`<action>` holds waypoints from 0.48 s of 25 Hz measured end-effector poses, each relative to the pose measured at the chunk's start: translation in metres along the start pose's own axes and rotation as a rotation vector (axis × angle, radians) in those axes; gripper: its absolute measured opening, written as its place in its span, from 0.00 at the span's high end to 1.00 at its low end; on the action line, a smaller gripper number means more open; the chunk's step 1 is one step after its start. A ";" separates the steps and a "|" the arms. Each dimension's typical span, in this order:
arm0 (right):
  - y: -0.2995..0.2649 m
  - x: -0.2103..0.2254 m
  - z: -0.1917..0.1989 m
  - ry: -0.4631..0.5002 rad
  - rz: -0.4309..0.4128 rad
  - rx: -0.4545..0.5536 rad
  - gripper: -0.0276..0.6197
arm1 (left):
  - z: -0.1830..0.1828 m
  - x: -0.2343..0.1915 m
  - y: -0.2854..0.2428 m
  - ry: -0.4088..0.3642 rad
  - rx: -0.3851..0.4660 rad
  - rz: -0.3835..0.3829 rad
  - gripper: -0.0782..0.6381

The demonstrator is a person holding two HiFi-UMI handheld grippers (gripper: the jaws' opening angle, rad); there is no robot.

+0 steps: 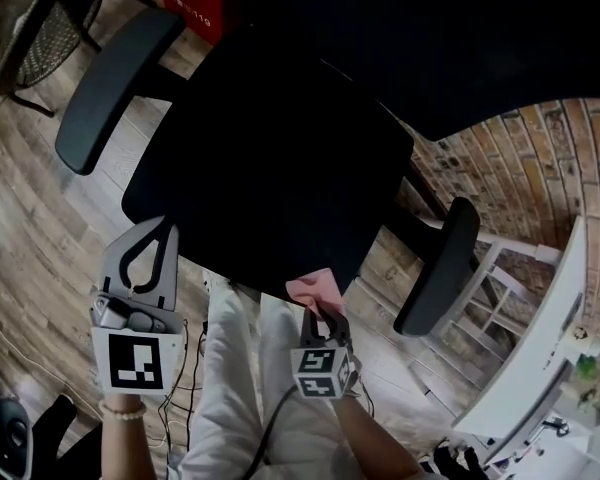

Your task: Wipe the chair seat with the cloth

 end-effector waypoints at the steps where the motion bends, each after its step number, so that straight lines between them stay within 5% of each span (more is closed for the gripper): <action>1: 0.004 0.006 0.003 -0.001 0.007 -0.001 0.87 | -0.004 0.001 0.001 -0.009 0.007 0.001 0.87; 6: 0.037 0.010 -0.014 0.034 -0.016 0.063 0.87 | -0.035 -0.001 0.021 -0.005 0.045 -0.005 0.87; 12: 0.117 0.008 -0.083 0.028 -0.045 0.263 0.87 | -0.081 -0.001 0.076 -0.001 0.080 -0.004 0.87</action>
Point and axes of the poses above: the fingertips, and each gripper's own axes: y backward along the fingers, x to its right, z out of its underside, the point moved 4 cm from there along y, backward along the fingers, and after that the axes turned 11 degrees about -x, right-handed, at the moved point
